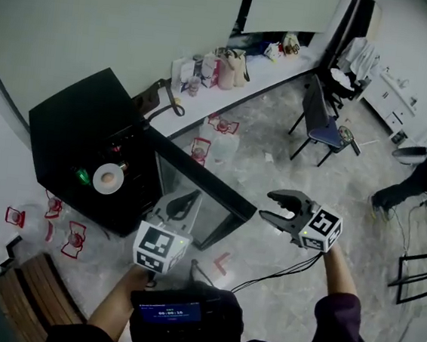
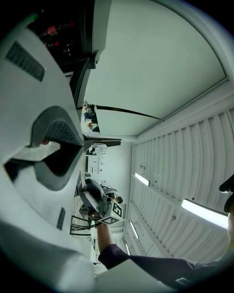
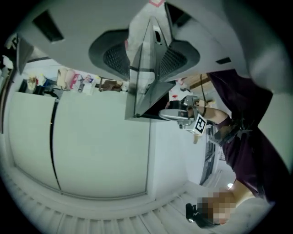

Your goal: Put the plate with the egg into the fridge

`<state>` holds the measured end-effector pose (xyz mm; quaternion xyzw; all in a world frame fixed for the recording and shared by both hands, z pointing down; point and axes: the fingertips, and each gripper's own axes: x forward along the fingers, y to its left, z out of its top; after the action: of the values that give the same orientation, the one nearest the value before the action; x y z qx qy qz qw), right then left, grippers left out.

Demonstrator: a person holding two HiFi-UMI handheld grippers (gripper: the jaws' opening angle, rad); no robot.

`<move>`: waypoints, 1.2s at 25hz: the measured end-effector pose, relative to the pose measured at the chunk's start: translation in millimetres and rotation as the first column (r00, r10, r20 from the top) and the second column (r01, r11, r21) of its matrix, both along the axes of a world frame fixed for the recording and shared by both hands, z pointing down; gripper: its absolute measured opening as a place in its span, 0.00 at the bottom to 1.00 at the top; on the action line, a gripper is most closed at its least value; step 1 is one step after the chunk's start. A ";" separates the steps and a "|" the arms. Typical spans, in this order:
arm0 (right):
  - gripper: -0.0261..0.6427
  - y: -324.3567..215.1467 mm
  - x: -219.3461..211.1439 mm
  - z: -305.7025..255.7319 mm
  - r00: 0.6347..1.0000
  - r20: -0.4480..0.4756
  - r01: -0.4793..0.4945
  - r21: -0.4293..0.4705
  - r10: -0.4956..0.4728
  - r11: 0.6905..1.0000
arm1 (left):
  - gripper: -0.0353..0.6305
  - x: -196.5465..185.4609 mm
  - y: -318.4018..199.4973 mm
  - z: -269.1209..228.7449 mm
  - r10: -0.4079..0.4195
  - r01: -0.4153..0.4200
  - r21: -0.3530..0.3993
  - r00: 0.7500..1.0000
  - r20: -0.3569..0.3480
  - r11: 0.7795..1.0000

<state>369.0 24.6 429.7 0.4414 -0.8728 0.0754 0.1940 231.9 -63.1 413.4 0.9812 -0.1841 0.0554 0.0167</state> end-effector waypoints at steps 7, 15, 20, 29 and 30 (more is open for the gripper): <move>0.05 8.5 -44.4 16.3 0.964 0.061 0.263 -0.051 -0.260 0.963 | 0.07 -29.3 8.8 18.1 -0.041 0.042 -0.035 0.998 0.041 0.998; 0.05 15.2 -106.9 15.1 0.898 0.117 0.429 -0.021 -0.424 0.903 | 0.07 -67.6 2.7 17.4 -0.187 0.189 -0.024 0.981 0.056 0.982; 0.05 9.1 -165.5 10.6 0.804 0.148 0.578 0.038 -0.576 0.815 | 0.07 -112.5 -5.9 2.5 -0.333 0.334 -0.002 0.942 0.044 0.943; 0.05 -7.0 -267.6 20.7 0.687 0.169 0.696 0.130 -0.707 0.706 | 0.07 -211.7 -6.8 0.2 -0.565 0.565 0.033 0.823 0.057 0.825; 0.05 -10.7 -277.6 21.4 0.688 0.178 0.691 0.136 -0.703 0.710 | 0.07 -222.0 -6.3 -1.1 -0.585 0.583 0.042 0.809 0.059 0.811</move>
<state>91.3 13.9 451.1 0.0716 -0.9924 0.0181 0.0989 9.9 -69.4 412.3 0.8749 -0.4774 0.0793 0.0157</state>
